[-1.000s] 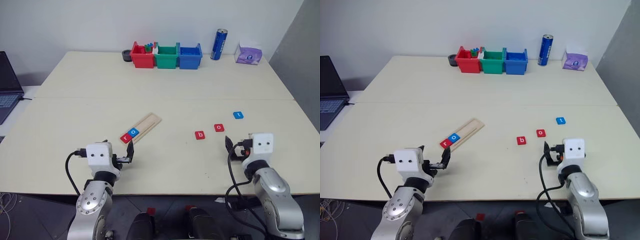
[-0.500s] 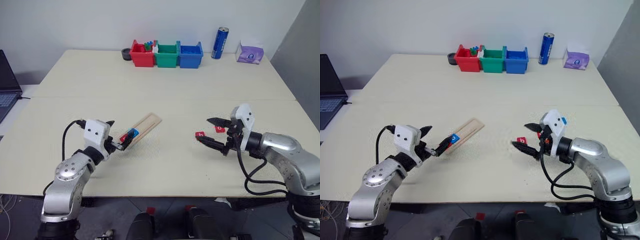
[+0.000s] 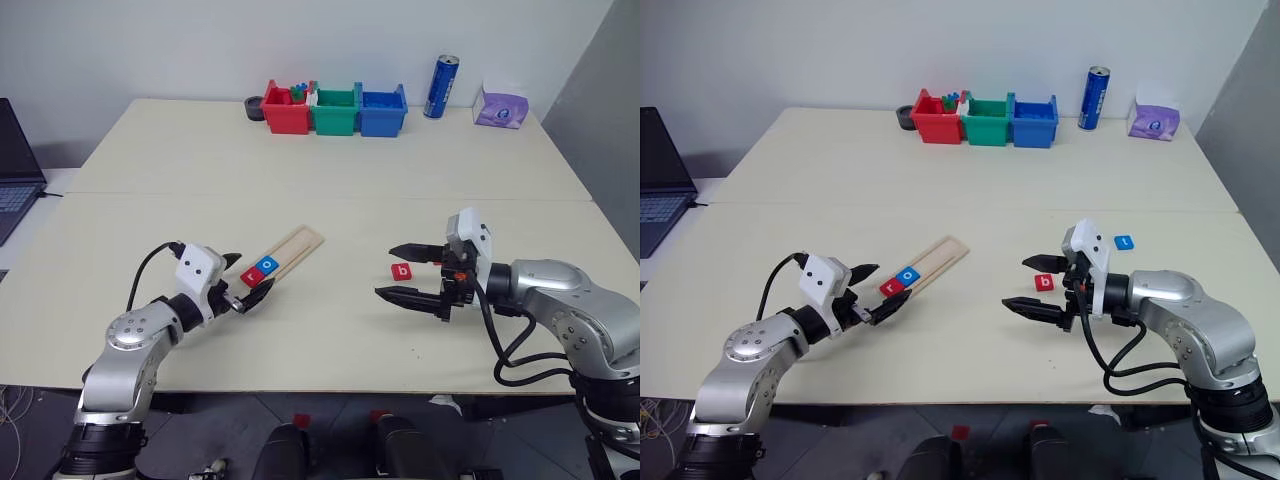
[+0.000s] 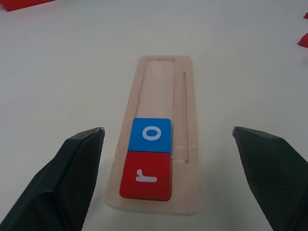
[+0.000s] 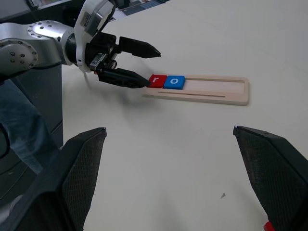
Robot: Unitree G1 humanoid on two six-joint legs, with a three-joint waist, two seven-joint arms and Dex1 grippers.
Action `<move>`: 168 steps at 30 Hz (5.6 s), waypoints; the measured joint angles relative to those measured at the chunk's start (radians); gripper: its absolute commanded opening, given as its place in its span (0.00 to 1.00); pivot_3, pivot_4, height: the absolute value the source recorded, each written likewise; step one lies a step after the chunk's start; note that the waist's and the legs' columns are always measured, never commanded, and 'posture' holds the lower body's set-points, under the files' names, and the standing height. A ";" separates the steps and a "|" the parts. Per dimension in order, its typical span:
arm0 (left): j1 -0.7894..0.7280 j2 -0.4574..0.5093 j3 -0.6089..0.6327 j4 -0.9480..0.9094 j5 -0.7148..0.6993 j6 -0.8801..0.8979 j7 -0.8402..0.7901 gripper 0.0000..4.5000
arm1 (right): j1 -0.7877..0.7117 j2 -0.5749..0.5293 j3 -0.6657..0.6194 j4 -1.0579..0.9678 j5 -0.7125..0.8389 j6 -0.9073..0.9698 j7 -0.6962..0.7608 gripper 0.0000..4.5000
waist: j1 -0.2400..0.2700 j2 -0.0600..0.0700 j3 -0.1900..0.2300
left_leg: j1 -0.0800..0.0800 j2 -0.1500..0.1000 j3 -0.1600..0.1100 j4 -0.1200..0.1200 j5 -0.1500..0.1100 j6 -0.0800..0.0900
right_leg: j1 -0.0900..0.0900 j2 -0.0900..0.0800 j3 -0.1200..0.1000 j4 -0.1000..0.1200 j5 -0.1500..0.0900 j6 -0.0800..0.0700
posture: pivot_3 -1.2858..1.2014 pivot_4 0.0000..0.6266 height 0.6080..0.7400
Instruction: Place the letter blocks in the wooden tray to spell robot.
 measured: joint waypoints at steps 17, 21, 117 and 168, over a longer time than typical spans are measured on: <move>-0.122 0.016 -0.053 0.312 0.046 -0.126 -0.143 1.00 | 0.023 0.009 -0.001 -0.014 0.032 0.015 -0.065 1.00 | 0.000 0.000 0.000 | 0.000 0.000 0.000 0.000 0.000 0.000 | 0.000 0.000 -0.001 0.000 0.000 0.000 | 0.52 0.24 1.00; -0.139 0.015 -0.065 0.353 0.055 -0.147 -0.163 1.00 | 0.020 0.009 -0.001 -0.014 0.040 0.016 -0.073 1.00 | 0.000 0.000 0.000 | 0.000 0.001 0.000 0.000 0.000 0.000 | 0.000 0.000 -0.001 0.000 0.000 0.000 | 0.52 0.24 1.00; -0.105 -0.104 -0.219 -0.084 -0.048 -0.026 -0.323 1.00 | 0.113 0.182 0.043 0.056 -0.276 0.068 -0.544 1.00 | -0.001 0.000 0.000 | -0.004 0.002 -0.002 0.002 0.000 -0.001 | -0.004 0.000 0.001 0.004 0.000 0.000 | 0.52 0.24 1.00; -0.039 -0.015 -0.265 -0.152 -0.049 -0.049 -0.309 1.00 | 0.168 0.264 -0.057 -0.243 -0.270 0.634 -0.645 0.33 | -0.001 0.000 0.000 | -0.003 0.000 -0.001 0.000 0.000 0.000 | -0.003 0.001 0.001 0.002 -0.001 0.001 | 0.52 0.24 1.00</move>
